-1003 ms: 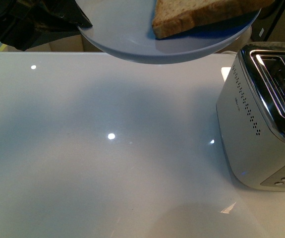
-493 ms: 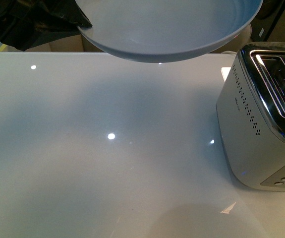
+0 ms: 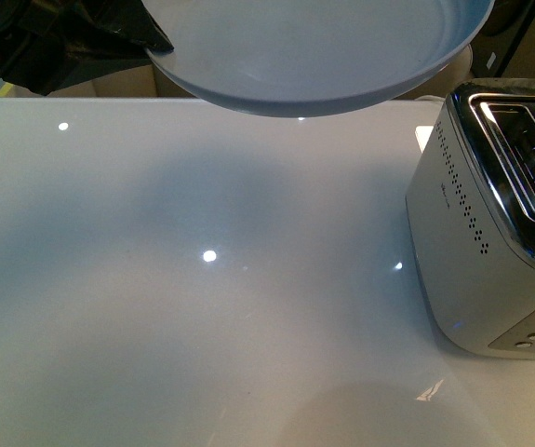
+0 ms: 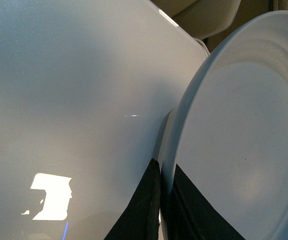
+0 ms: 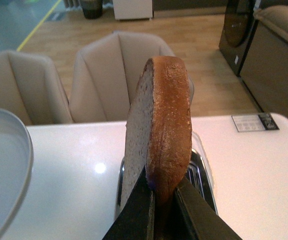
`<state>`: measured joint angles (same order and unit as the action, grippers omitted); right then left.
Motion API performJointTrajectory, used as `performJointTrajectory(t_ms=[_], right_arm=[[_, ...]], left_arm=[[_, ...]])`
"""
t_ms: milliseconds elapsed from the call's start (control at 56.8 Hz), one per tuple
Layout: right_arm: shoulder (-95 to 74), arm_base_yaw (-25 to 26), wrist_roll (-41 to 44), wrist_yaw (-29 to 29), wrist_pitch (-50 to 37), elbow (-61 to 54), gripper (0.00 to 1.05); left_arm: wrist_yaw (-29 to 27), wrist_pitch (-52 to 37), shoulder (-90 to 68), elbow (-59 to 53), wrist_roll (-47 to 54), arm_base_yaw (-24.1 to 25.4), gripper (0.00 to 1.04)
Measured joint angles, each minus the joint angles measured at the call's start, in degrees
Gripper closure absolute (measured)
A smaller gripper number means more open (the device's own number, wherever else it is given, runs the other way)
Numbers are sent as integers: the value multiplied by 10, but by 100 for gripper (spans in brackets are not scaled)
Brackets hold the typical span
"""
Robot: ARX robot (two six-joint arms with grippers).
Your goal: Left arm holds plate, right arm toasts bread
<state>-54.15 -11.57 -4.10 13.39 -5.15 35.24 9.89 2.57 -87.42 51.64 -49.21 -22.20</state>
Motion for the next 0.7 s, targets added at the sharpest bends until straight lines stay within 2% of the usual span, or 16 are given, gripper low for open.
performJointTrajectory(t_ms=[704], right_arm=[[-105, -19, 43, 43, -71, -53, 101]], left_arm=[[0, 0, 0, 0, 0, 0, 102]])
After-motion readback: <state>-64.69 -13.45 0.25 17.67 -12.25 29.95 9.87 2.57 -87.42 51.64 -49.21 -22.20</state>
